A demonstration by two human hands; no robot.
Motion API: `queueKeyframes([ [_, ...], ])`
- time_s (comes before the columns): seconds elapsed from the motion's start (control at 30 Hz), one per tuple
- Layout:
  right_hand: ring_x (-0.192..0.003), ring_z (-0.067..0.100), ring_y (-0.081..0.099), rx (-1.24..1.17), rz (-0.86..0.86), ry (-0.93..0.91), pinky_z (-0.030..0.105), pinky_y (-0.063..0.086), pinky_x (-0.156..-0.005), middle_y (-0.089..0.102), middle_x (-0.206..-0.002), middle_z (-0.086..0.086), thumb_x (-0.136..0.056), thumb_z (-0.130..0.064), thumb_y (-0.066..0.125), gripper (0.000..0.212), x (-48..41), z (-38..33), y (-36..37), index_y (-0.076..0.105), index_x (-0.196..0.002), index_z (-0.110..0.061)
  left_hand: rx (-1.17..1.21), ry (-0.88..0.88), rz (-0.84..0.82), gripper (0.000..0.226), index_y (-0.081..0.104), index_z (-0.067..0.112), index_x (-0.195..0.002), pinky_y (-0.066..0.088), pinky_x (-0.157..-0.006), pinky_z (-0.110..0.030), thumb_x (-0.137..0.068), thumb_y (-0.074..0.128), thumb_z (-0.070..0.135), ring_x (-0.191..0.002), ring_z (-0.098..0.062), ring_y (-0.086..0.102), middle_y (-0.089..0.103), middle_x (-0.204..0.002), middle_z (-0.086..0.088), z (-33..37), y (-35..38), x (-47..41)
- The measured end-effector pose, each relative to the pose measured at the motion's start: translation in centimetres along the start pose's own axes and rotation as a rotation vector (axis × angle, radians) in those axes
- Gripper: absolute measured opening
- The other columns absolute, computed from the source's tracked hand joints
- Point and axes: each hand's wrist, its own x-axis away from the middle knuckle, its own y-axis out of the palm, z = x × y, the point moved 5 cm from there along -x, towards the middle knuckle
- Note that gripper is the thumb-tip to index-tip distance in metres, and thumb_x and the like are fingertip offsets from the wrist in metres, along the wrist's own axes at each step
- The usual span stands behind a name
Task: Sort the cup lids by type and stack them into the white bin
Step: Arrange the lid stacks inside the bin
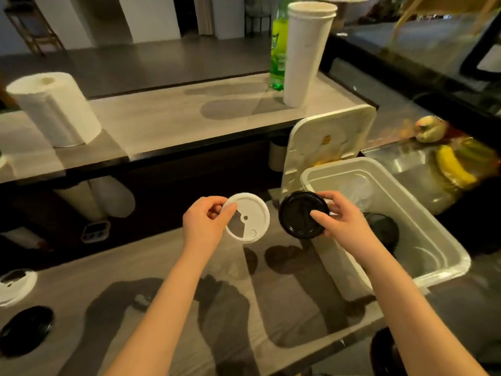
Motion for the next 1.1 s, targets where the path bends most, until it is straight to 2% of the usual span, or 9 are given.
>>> queueKeyframes([
  [0.13, -0.079, 0.017, 0.067, 0.049, 0.02, -0.037, 0.033, 0.057, -0.066, 0.064, -0.098, -0.001, -0.088, -0.013, 0.064, 0.032, -2.2, 2.0, -6.2, 0.056, -0.105, -0.039, 0.01, 0.053, -0.034, 0.005, 0.067, 0.019, -0.086, 0.043, -0.065, -0.018, -0.083, 0.069, 0.022, -0.074, -0.012, 0.057, 0.063, -0.082, 0.001, 3.3, 5.9, -0.2],
  [0.23, -0.074, 0.013, 0.062, 0.114, 0.007, -0.018, 0.024, 0.055, -0.061, 0.06, -0.096, 0.001, -0.088, -0.011, 0.063, 0.034, -4.2, 3.5, -10.4, 0.055, -0.111, -0.034, 0.016, 0.052, -0.043, 0.003, 0.067, 0.021, -0.085, 0.044, -0.065, -0.018, -0.082, 0.069, 0.023, -0.074, -0.013, 0.057, 0.064, -0.082, 0.0, 5.0, 9.3, -0.5],
  [0.4, -0.085, 0.009, 0.056, 0.51, -0.118, 0.046, 0.028, 0.052, -0.073, 0.06, -0.101, -0.005, -0.086, -0.018, 0.066, 0.04, -7.3, 5.3, -16.3, 0.057, -0.124, -0.028, -0.005, 0.038, -0.067, 0.002, 0.067, 0.022, -0.085, 0.042, -0.066, -0.015, -0.083, 0.068, 0.023, -0.076, -0.012, 0.057, 0.064, -0.082, 0.002, 7.0, 13.4, -0.6],
  [0.47, -0.085, 0.007, 0.055, 0.596, -0.259, 0.1, 0.02, 0.046, -0.067, 0.06, -0.109, -0.001, -0.087, -0.02, 0.065, 0.039, -7.9, 5.9, -16.8, 0.056, -0.125, -0.026, -0.01, 0.024, -0.074, 0.003, 0.066, 0.024, -0.085, 0.043, -0.067, -0.016, -0.084, 0.068, 0.023, -0.077, -0.011, 0.057, 0.064, -0.083, 0.003, 7.5, 14.6, -0.7],
  [0.57, -0.1, 0.017, 0.055, 0.769, -0.378, 0.135, 0.027, 0.047, -0.083, 0.058, -0.121, 0.002, -0.089, -0.024, 0.062, 0.042, -8.2, 6.6, -16.3, 0.052, -0.13, -0.026, -0.024, -0.003, -0.076, 0.007, 0.067, 0.02, -0.09, 0.041, -0.066, -0.013, -0.083, 0.067, 0.024, -0.076, -0.008, 0.056, 0.062, -0.083, 0.004, 7.9, 15.9, -0.5],
  [0.7, -0.117, 0.021, 0.052, 0.968, -0.32, 0.091, 0.032, 0.044, -0.092, 0.055, -0.131, 0.001, -0.09, -0.029, 0.059, 0.046, -8.2, 7.6, -15.6, 0.048, -0.134, -0.026, -0.052, -0.003, -0.088, 0.013, 0.067, 0.018, -0.093, 0.04, -0.066, -0.013, -0.083, 0.066, 0.026, -0.077, -0.009, 0.056, 0.061, -0.083, 0.004, 8.2, 17.1, -0.3],
  [0.87, -0.118, 0.024, 0.049, 1.135, -0.273, 0.023, 0.038, 0.047, -0.091, 0.053, -0.128, 0.003, -0.09, -0.025, 0.055, 0.045, -7.2, 8.5, -15.0, 0.046, -0.134, -0.026, -0.05, -0.015, -0.085, 0.016, 0.069, 0.016, -0.095, 0.041, -0.066, -0.015, -0.084, 0.066, 0.027, -0.077, -0.01, 0.056, 0.062, -0.082, 0.003, 8.3, 18.0, -0.6],
  [1.0, -0.135, 0.017, 0.031, 0.874, -0.429, -0.054, 0.031, 0.032, -0.109, 0.029, -0.15, -0.005, -0.084, -0.023, 0.066, 0.074, -6.7, 8.4, -15.5, 0.027, -0.146, -0.033, -0.048, -0.023, -0.077, 0.015, 0.068, 0.017, -0.094, 0.043, -0.067, -0.016, -0.083, 0.067, 0.027, -0.078, -0.011, 0.057, 0.063, -0.083, 0.003, 8.1, 18.2, -0.4],
  [1.1, -0.14, 0.017, 0.022, 1.019, -0.583, -0.081, 0.029, 0.029, -0.11, 0.017, -0.155, -0.007, -0.073, -0.028, 0.077, 0.097, -6.0, 9.2, -15.0, 0.016, -0.149, -0.037, -0.041, -0.028, -0.078, 0.016, 0.069, 0.016, -0.095, 0.043, -0.068, -0.016, -0.083, 0.067, 0.026, -0.079, -0.012, 0.057, 0.063, -0.083, 0.002, 8.0, 18.3, -0.2],
])
